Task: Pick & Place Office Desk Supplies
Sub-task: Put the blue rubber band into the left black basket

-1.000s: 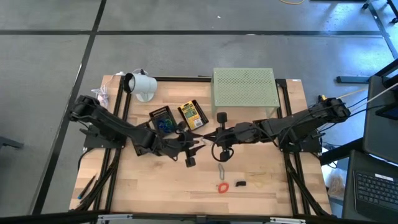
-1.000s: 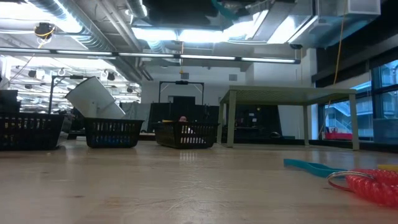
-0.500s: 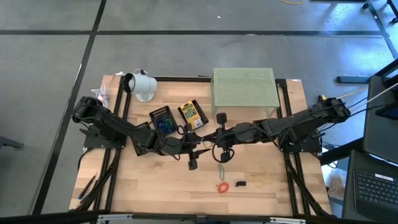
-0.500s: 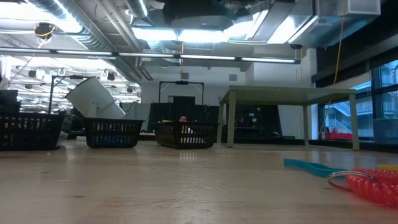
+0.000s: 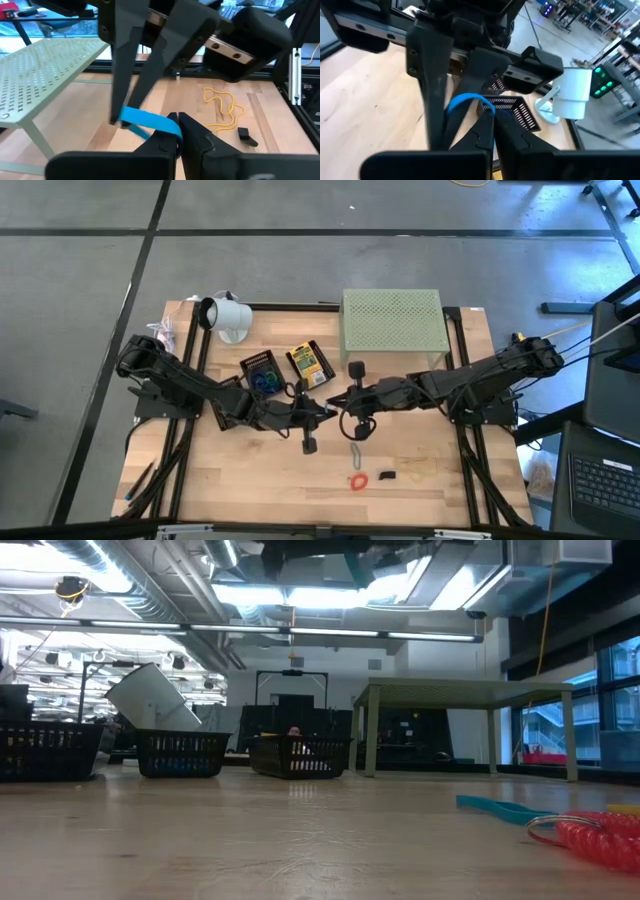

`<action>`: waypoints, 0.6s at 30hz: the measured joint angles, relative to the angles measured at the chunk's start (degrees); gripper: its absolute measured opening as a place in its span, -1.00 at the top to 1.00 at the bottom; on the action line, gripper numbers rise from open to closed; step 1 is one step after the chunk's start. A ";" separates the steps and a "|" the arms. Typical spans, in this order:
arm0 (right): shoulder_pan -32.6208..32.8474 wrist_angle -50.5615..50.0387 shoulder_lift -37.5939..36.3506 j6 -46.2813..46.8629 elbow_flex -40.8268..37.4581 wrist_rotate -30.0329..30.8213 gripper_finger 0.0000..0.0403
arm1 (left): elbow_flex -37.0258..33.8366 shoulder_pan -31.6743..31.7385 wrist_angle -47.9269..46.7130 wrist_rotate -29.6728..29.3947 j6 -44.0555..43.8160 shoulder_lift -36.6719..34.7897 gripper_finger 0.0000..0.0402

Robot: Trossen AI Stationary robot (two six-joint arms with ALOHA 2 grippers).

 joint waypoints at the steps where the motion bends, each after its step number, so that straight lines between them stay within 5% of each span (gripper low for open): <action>1: 0.00 -0.17 0.01 1.11 0.00 0.05 0.95 | 0.00 0.02 -0.06 0.00 0.00 0.00 0.99; 12: 0.02 -4.40 -0.11 7.24 0.00 0.13 0.39 | 0.00 0.02 -0.16 -0.05 0.87 -0.02 1.00; 18: 0.60 -15.03 -4.74 16.09 0.00 -1.41 0.04 | 0.00 0.02 -1.42 -0.36 0.87 -0.04 1.00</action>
